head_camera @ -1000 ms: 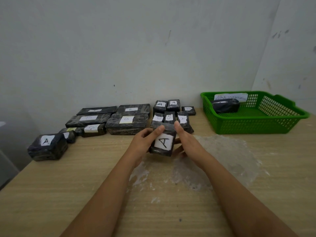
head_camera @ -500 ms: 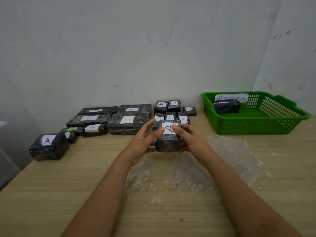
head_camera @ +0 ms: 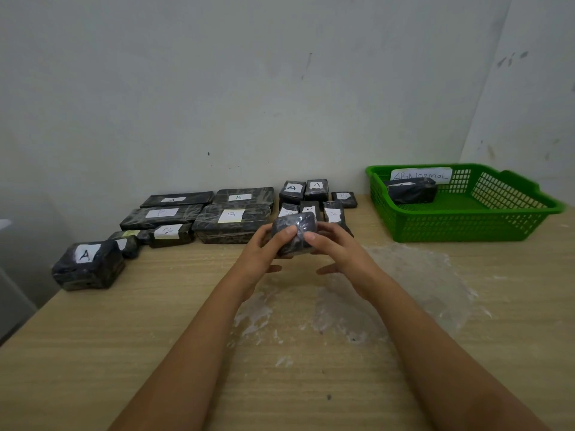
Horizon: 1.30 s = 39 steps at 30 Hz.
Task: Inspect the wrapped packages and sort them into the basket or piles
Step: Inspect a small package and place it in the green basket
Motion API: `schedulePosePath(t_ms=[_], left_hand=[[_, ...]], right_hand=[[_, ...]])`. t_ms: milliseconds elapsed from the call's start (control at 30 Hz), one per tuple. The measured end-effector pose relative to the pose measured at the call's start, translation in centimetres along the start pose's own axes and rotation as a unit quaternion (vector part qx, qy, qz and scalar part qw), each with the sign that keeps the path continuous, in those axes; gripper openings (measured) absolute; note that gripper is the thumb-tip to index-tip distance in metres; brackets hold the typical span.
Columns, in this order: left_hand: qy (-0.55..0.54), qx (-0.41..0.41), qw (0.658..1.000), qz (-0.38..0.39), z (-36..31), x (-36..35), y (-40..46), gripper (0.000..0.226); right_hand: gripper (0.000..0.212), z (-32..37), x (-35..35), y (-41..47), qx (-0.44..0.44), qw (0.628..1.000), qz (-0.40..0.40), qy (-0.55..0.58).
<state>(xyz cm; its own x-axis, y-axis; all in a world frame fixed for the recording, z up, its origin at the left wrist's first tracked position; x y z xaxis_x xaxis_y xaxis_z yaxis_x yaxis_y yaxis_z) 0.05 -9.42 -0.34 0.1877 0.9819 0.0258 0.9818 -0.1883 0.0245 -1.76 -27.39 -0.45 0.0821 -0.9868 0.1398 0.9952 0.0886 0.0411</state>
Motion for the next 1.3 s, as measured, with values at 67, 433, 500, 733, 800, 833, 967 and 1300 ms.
schedulePosePath(t_ms=[67, 433, 500, 733, 800, 833, 967, 1300], left_hand=[[0.006, -0.006, 1.0, 0.006, 0.0, -0.2, -0.1, 0.087], [-0.032, -0.006, 0.999, 0.027, -0.1, -0.6, -0.3, 0.068], [-0.041, -0.007, 0.999, 0.021, -0.1, -0.5, -0.2, 0.06], [-0.046, -0.004, 0.999, -0.017, 0.1, -0.6, 0.2, 0.036], [-0.037, -0.01, 0.999, -0.018, 0.0, -0.8, 0.1, 0.039], [-0.034, -0.013, 0.999, -0.017, 0.0, -0.8, 0.1, 0.043], [-0.044, -0.012, 0.999, 0.01, 0.4, -0.9, 0.1, 0.07], [-0.108, -0.011, 0.994, 0.005, 0.4, -1.3, 0.3, 0.055]], right_hand=[[0.079, 0.0, -0.2, 0.0, 0.007, 0.999, -0.007, 0.048], [0.05, 0.0, 0.5, 0.3, 0.039, 0.996, -0.065, 0.046], [0.052, -0.1, 0.4, 0.4, 0.03, 0.997, -0.053, 0.046], [0.042, -0.3, -0.2, 0.4, -0.001, 0.998, -0.04, 0.044], [0.034, -0.3, 0.0, 0.4, 0.001, 0.998, -0.052, 0.044], [0.031, -0.3, 0.0, 0.4, 0.003, 0.997, -0.056, 0.045], [0.042, -0.1, 0.3, 0.5, 0.01, 0.996, -0.069, 0.047], [0.06, -0.4, 0.4, 0.6, -0.011, 0.996, -0.067, 0.056]])
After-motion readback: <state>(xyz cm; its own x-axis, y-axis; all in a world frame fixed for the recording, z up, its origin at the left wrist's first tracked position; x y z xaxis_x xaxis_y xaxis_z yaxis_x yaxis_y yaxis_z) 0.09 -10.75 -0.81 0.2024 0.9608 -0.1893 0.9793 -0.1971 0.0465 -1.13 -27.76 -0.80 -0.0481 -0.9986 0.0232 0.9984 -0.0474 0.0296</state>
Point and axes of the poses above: each hand's wrist, its own y-axis towards the middle knuckle, its own x-axis out of the back of the hand, z = x × y, the point moved 3 cm from there along y, towards the middle knuckle, and after that the axes turned 4 degrees about -y, right-handed, at the moved point
